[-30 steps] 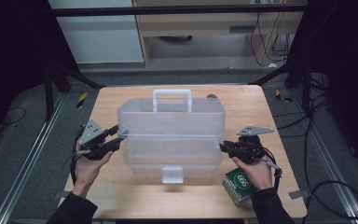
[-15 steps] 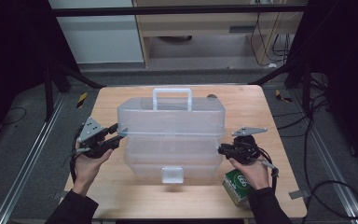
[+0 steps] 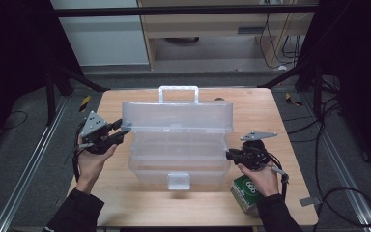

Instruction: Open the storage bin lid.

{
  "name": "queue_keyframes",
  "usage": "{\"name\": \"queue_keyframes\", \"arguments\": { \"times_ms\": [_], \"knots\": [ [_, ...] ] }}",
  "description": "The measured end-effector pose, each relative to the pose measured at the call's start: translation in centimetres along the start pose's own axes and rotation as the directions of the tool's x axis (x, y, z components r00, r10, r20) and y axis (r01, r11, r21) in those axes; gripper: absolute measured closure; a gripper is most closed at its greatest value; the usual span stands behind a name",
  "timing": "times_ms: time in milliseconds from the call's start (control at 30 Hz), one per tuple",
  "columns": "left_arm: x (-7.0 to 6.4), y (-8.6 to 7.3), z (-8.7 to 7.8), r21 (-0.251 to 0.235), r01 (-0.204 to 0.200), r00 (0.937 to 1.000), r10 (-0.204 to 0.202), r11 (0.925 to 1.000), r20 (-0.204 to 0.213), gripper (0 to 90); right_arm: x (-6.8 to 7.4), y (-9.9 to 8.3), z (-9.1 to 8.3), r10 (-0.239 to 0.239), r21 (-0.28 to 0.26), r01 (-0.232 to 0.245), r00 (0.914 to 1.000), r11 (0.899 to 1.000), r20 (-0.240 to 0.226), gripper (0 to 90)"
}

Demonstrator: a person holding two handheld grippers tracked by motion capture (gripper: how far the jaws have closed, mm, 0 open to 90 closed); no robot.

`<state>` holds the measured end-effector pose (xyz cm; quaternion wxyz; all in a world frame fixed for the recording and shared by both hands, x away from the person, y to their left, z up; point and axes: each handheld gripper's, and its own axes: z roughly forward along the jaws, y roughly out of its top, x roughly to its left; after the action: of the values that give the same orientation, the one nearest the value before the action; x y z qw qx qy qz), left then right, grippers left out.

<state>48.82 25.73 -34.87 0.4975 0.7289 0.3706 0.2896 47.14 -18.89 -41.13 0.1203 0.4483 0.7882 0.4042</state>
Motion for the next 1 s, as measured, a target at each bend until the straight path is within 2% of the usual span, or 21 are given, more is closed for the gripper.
{"name": "queue_keyframes", "arguments": {
  "times_ms": [533, 1000],
  "knots": [
    [0.8, 1.9, 1.0, -0.007, 0.015, 0.9996, -0.015, 0.9999, -0.026, 66.0, 0.0, 0.0, 0.0, 0.000, 0.000, 0.000, 1.0000, 1.000, 0.005, 75.8],
    [1.5, 3.7, 2.3, -0.006, 0.019, 0.9972, -0.019, 0.9998, -0.072, 69.0, 0.1, 0.0, 0.0, 0.007, 0.005, -0.007, 0.9999, 1.000, 0.010, 76.0]
  ]
}}
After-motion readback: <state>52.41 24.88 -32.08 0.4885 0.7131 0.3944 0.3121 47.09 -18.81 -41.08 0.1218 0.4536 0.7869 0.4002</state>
